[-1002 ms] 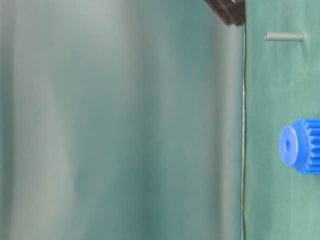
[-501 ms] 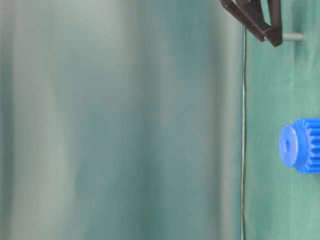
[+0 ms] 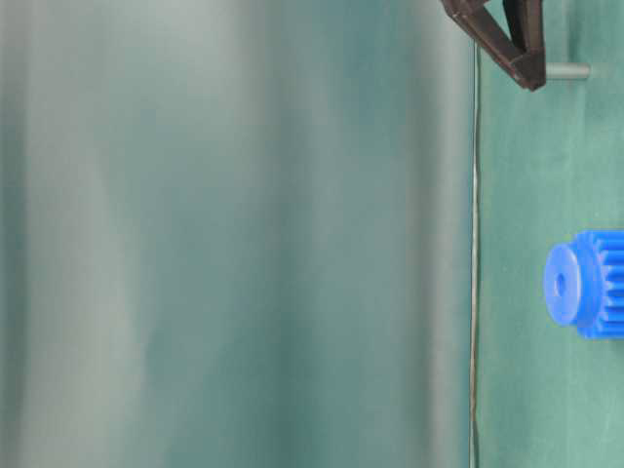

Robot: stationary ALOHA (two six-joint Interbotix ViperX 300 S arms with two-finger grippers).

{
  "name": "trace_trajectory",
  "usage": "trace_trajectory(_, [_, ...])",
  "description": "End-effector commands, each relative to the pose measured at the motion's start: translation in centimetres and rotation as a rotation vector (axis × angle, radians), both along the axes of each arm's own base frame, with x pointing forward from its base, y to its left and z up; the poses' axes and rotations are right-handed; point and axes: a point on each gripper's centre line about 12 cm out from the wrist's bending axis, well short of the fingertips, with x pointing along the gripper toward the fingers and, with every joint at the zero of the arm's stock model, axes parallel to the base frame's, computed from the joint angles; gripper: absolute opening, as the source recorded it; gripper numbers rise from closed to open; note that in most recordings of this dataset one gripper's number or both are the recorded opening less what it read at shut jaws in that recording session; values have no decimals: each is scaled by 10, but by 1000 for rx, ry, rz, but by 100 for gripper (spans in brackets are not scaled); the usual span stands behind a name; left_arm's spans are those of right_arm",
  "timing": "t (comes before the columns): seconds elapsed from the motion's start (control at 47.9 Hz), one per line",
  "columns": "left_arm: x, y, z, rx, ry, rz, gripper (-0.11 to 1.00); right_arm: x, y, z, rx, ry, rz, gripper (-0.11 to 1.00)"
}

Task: Insert the shaft placed at a random location into the center hole of the small gear at another random location.
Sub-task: 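Lower the right gripper and close it on the silver shaft, then lift the shaft and carry it left over the blue gear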

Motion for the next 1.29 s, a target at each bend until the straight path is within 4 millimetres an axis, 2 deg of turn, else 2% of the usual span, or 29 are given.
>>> trace_trajectory(0.0, [3,0,7,0,-15,0,0,4,-3,7,-26,-28,1,13])
trace_trajectory(0.146, [3,0,7,0,-9,0,0,4,-3,10,-23,-39,0,13])
trace_trajectory(0.459, [2,0,6,0,-9,0,0,8,2,53,-26,-67,21,13])
trace_trajectory(0.689, [2,0,6,0,-9,0,0,8,7,77,-27,-80,38,13])
trace_trajectory(1.044, [2,0,5,0,-6,0,0,14,8,77,-25,-76,47,13])
trace_trajectory(1.273, [2,0,6,0,-9,0,0,44,16,79,-24,-79,98,13])
